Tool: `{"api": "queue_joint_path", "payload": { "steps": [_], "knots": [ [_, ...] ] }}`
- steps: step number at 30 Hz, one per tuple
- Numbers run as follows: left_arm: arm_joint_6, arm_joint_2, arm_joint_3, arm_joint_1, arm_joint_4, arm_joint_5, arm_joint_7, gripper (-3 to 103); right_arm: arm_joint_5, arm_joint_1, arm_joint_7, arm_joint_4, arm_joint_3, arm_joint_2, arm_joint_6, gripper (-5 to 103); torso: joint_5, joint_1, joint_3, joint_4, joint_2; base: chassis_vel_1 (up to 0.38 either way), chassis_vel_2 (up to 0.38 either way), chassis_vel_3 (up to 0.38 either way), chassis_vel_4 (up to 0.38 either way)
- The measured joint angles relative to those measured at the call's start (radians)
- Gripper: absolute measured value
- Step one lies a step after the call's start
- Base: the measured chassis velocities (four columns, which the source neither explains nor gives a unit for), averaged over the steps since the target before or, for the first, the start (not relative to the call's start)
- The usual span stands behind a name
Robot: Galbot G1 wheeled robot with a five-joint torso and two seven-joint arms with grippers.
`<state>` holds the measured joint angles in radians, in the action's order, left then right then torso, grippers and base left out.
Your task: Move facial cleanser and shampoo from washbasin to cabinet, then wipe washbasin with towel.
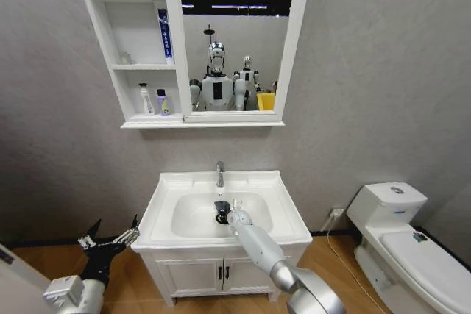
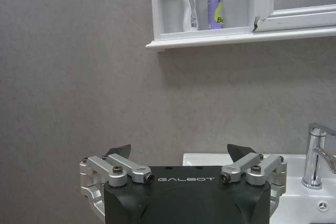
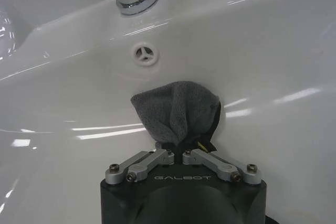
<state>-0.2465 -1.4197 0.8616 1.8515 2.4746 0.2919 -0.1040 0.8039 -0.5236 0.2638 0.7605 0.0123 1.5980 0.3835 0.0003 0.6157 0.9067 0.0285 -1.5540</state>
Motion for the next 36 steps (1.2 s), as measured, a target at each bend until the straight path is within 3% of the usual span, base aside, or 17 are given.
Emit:
{"api": "queue_joint_path", "payload": {
  "steps": [3, 10, 15, 21, 36],
  "knots": [
    [0.000, 0.000, 0.000, 0.000, 0.000, 0.000, 0.000, 100, 0.008, -0.012, 0.013, 0.031, 0.006, -0.042, 0.010, 2, -0.0003, 0.000, 0.000, 0.0008, 0.000, 0.000, 0.000, 0.000, 0.000],
    [0.000, 0.000, 0.000, 0.000, 0.000, 0.000, 0.000, 100, 0.018, -0.021, 0.020, 0.062, 0.018, -0.061, 0.031, 2, -0.0003, 0.000, 0.000, 0.0007, 0.000, 0.000, 0.000, 0.000, 0.000],
    [0.000, 0.000, 0.000, 0.000, 0.000, 0.000, 0.000, 100, 0.103, -0.026, 0.043, 0.111, 0.052, -0.055, 0.098, 2, -0.0003, 0.000, 0.000, 0.0005, 0.000, 0.000, 0.000, 0.000, 0.000],
    [0.000, 0.000, 0.000, 0.000, 0.000, 0.000, 0.000, 100, 0.195, -0.026, 0.083, 0.128, 0.055, -0.033, 0.130, 2, -0.0003, 0.000, 0.000, 0.0003, 0.000, 0.000, 0.000, 0.000, 0.000],
    [0.000, 0.000, 0.000, 0.000, 0.000, 0.000, 0.000, 100, 0.186, -0.004, 0.132, 0.071, 0.007, -0.051, 0.110, 2, -0.0003, 0.000, 0.000, 0.0007, 0.000, 0.000, 0.000, 0.000, 0.000]
  ]
}}
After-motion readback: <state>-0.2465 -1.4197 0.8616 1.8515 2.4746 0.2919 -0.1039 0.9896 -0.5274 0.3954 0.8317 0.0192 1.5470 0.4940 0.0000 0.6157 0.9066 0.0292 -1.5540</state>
